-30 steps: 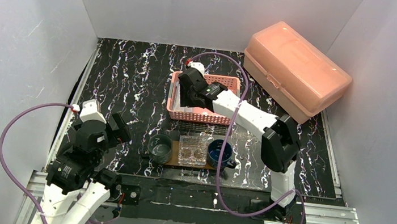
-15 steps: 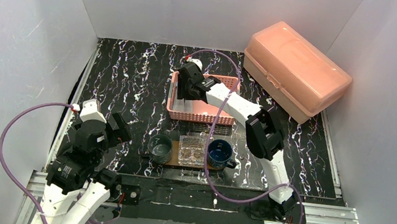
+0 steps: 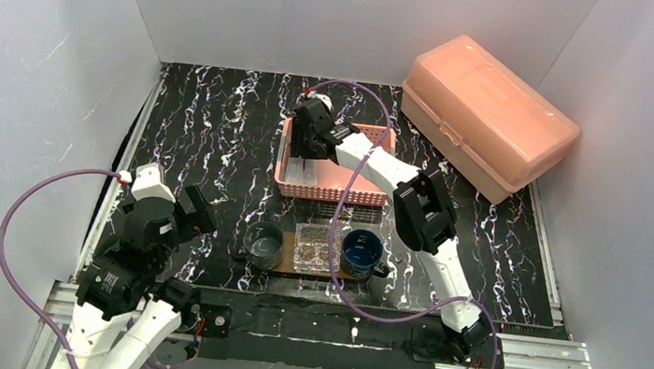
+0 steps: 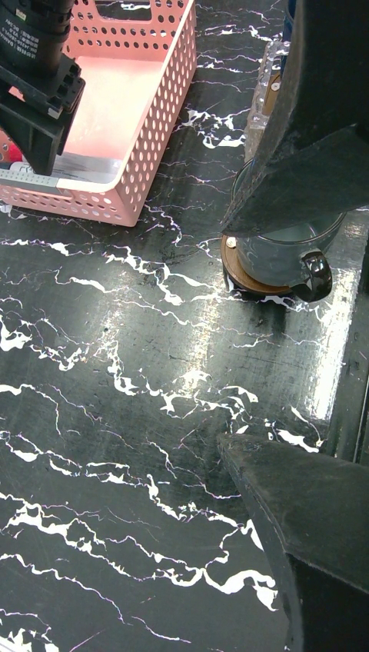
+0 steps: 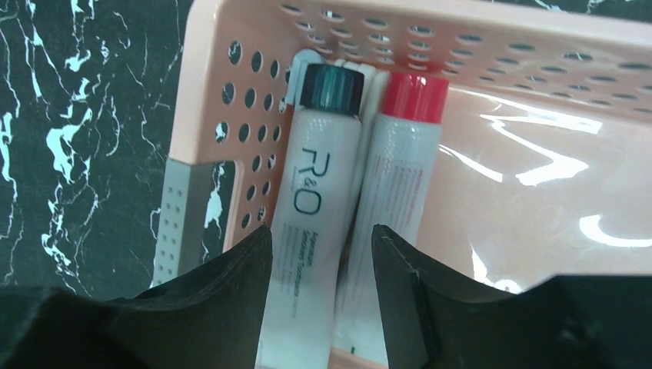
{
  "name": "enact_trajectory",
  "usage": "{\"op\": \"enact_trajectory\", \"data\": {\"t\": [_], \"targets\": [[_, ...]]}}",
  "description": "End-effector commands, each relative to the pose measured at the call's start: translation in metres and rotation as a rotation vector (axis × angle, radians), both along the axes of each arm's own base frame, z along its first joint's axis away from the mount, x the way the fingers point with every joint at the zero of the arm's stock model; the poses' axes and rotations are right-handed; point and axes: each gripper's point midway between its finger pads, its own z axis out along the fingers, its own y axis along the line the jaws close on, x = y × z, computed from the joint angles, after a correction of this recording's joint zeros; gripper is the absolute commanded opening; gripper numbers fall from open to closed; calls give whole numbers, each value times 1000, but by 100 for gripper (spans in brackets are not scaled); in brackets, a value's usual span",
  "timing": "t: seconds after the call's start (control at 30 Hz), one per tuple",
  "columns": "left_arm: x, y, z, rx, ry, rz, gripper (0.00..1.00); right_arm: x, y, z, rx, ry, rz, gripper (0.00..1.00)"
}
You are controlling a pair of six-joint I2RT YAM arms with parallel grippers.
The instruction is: Prepare toiletry sets of a toothbrush and toothpaste on the tray
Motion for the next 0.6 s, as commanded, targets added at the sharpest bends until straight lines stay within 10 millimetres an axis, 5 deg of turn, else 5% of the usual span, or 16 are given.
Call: {"op": "enact_trajectory", "data": {"t": [0.0, 0.23, 0.57], "targets": [[2, 3, -2, 23, 9, 11, 99, 18, 17, 13, 74, -41, 4, 59], [2, 4, -2, 23, 8, 16, 99, 20, 25, 5, 103, -25, 14, 56], [2, 4, -3, 24, 13, 17, 99, 25, 22, -4, 102, -14, 1, 37]]}}
